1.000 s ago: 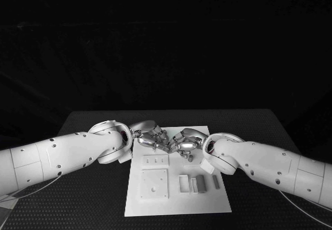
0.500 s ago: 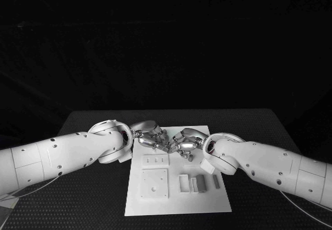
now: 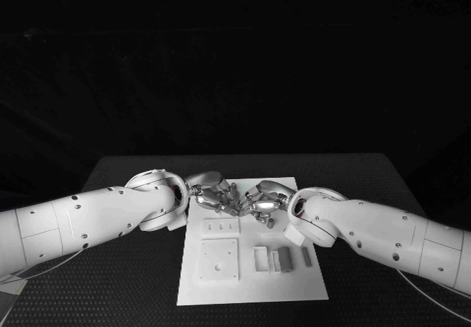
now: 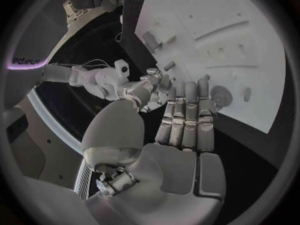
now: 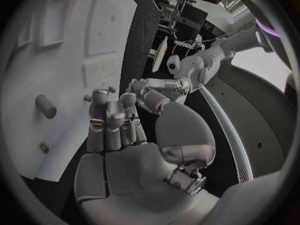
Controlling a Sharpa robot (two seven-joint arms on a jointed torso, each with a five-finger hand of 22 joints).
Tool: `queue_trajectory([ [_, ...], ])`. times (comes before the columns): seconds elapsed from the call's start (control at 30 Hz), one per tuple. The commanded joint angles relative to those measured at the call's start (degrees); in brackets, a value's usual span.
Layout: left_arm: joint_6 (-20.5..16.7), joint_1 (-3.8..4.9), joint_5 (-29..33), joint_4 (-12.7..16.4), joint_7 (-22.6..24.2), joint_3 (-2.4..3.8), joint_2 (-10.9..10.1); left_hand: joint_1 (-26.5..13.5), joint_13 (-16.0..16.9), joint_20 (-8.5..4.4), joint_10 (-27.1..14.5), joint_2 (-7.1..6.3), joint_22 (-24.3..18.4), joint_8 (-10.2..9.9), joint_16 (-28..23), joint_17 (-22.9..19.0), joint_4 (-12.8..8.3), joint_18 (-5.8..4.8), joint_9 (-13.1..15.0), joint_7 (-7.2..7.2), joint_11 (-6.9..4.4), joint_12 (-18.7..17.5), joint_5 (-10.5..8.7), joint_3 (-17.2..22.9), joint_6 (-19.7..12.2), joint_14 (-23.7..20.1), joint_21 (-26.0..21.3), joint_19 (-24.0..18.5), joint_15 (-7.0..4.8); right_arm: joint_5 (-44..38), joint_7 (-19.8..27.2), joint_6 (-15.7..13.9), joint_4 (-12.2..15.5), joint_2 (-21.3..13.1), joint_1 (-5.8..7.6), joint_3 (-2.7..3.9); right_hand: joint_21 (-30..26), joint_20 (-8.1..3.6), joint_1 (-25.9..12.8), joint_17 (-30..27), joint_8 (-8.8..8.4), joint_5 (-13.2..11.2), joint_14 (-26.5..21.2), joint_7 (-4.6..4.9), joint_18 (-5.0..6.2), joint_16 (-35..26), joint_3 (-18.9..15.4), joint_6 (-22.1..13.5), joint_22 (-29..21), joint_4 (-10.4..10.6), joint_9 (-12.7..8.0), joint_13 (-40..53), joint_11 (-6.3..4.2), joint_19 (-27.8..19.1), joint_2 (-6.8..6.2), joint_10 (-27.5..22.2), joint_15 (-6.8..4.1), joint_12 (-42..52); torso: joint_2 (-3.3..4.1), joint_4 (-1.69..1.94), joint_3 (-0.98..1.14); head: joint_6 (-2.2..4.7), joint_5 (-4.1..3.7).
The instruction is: Assemble the parts on the task board
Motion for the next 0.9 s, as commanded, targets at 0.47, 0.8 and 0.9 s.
queue_trajectory([
  [0.47,1.4,0.14,0.9,0.0,0.4,0.02,0.7,-0.1,0.0,-0.14,0.8,3.27,0.3,0.2,0.2,-0.1,0.1,0.05,-0.2,0.06,-0.13,0.1,-0.14,0.3,0.5,0.4,-0.5,0.4,-0.17,-0.3,0.8,0.2,0.6,0.3,-0.04,0.06,0.3,-0.36,0.5,0.1,0.34,0.3,-0.1,0.97,0.81,0.2,-0.1,1.3,1.1,0.4,1.3,-0.1,-0.42,0.1,-0.03,0.0,-0.61,0.4,-0.01,0.00,-0.01,-0.24,0.02],
  [0.8,1.8,0.14,1.5,0.0,0.5,0.02,0.8,0.9,-0.1,-0.20,1.8,5.15,0.6,0.6,0.4,-0.1,-1.3,-0.04,-0.2,-0.34,-0.48,0.0,-0.12,0.6,1.4,0.4,-0.6,0.4,-0.24,-0.3,0.9,0.0,0.6,0.4,-0.04,0.11,0.3,-0.38,0.5,0.1,0.35,0.3,0.0,0.96,0.81,0.3,-0.1,1.3,1.0,0.4,1.3,-0.1,-0.43,0.1,-0.03,0.0,-0.62,0.4,-0.01,-0.02,0.02,-0.35,0.00],
  [0.9,1.9,0.14,1.7,0.0,0.5,0.02,0.8,2.0,-0.1,-0.17,2.6,4.39,0.8,0.8,0.4,-0.1,-0.5,-0.14,-0.2,-0.46,-0.56,-0.5,-0.24,3.6,1.7,0.5,-0.7,0.7,-0.18,-0.3,0.9,0.0,0.6,0.4,-0.04,0.14,0.3,-0.38,0.5,0.1,0.35,0.3,0.0,0.96,0.81,0.3,-0.1,1.3,1.0,0.4,1.3,-0.1,-0.43,0.1,-0.04,0.0,-0.62,0.4,-0.01,-0.01,0.01,-0.35,-0.01],
])
